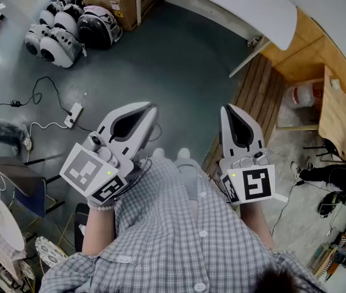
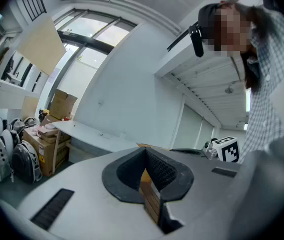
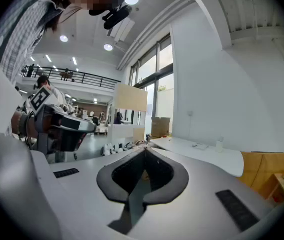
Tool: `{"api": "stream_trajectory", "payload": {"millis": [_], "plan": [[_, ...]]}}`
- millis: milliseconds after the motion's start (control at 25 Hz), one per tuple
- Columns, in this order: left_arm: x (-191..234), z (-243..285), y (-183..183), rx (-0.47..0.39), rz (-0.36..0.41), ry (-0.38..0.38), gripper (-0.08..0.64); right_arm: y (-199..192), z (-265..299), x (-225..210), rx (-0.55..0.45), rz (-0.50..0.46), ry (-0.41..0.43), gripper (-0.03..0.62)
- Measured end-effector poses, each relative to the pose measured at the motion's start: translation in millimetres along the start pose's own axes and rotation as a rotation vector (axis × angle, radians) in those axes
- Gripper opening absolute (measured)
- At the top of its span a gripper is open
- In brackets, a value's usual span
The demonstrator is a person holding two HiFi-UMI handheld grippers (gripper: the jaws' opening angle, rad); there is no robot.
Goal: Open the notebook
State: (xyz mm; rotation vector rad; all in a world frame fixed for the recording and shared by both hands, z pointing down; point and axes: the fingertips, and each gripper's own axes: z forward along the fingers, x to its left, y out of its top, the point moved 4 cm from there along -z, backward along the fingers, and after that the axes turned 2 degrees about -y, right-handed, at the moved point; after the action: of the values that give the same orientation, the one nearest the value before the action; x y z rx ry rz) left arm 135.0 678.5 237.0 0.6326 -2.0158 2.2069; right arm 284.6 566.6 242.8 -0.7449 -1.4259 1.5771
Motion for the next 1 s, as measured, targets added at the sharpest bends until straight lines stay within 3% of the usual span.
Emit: {"api": "stream_trajectory", "payload": {"millis": [440,1000], "plan": [[13,-8,6,-0.018,0.013,0.006,0.008,1,6,5,-0.008,0.008,-0.021,0.02],[33,-34,20,-0.06,0.038,0.007,0.008,25,14,20,-0.145,0.13,-0.046,0.02]]}}
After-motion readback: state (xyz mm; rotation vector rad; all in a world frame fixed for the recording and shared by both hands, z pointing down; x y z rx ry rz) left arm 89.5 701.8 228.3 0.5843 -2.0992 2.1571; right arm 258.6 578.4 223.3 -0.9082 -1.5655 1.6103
